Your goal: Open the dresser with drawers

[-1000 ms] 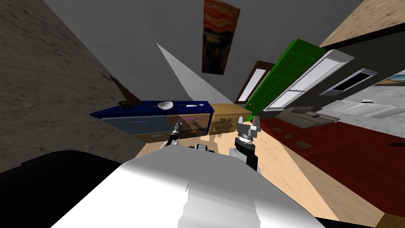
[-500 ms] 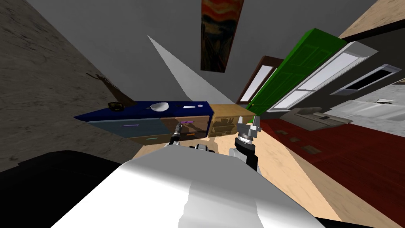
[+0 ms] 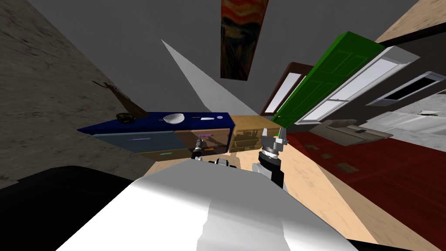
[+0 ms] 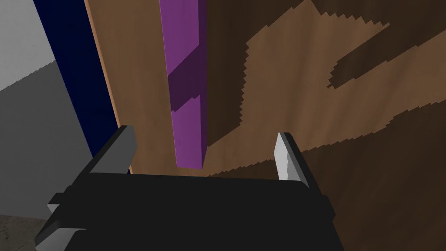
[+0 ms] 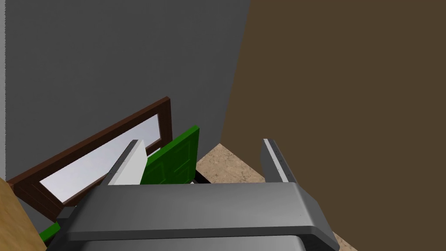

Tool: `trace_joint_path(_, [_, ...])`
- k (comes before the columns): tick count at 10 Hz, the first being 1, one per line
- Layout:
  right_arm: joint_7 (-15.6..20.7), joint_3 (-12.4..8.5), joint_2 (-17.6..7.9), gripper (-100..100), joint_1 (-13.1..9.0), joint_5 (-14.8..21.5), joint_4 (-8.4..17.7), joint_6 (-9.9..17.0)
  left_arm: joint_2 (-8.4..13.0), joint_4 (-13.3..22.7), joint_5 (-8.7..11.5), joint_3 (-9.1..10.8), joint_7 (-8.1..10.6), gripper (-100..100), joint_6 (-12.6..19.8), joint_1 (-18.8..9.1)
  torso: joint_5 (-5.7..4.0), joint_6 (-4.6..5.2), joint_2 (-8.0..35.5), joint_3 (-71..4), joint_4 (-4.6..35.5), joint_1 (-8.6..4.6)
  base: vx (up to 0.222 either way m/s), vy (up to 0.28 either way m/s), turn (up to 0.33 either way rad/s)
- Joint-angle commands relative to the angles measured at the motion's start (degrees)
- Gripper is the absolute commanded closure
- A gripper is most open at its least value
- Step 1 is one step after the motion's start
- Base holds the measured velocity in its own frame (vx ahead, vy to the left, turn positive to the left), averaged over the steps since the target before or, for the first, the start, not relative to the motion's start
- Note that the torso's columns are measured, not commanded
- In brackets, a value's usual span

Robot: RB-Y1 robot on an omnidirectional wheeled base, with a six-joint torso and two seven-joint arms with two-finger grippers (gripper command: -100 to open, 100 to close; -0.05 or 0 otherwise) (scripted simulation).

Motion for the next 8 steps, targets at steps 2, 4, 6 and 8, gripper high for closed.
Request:
trace_joint_path(2, [0.0, 0.0, 0.0, 0, 0.0, 0.0, 0.0, 0.0, -0.1, -0.9, 0.0, 0.10, -0.05, -100, 0.8, -0.1, 0.00, 0.00, -0.1, 0.0, 0.0, 0.03, 0.052, 0.006, -0.005])
trace_joint_path(4, [0.0, 0.0, 0.0, 0, 0.0, 0.0, 0.0, 0.0, -0.1, -1.9, 0.0, -0.09, -0.03, 100, 1.4, 0.4, -0.01, 0.00, 0.0, 0.0, 0.0, -0.05, -0.040, -0.004, 0.012])
trace_joint_path(6, [0.0, 0.0, 0.0, 0, 0.0, 0.0, 0.0, 0.0, -0.2, -2.7, -0.1, -0.30, 0.00, 100, 1.7, 0.8, 0.07, 0.03, 0.1, 0.1, 0.0, 0.04, -0.175, -0.058, 0.001])
trace_joint_path(8, [0.0, 0.0, 0.0, 0, 0.0, 0.0, 0.0, 0.0, -0.3, -3.7, -0.1, -0.58, 0.04, 100, 2.2, 1.4, -0.03, 0.00, 0.1, 0.1, 0.0, -0.11, -0.197, -0.064, 0.011])
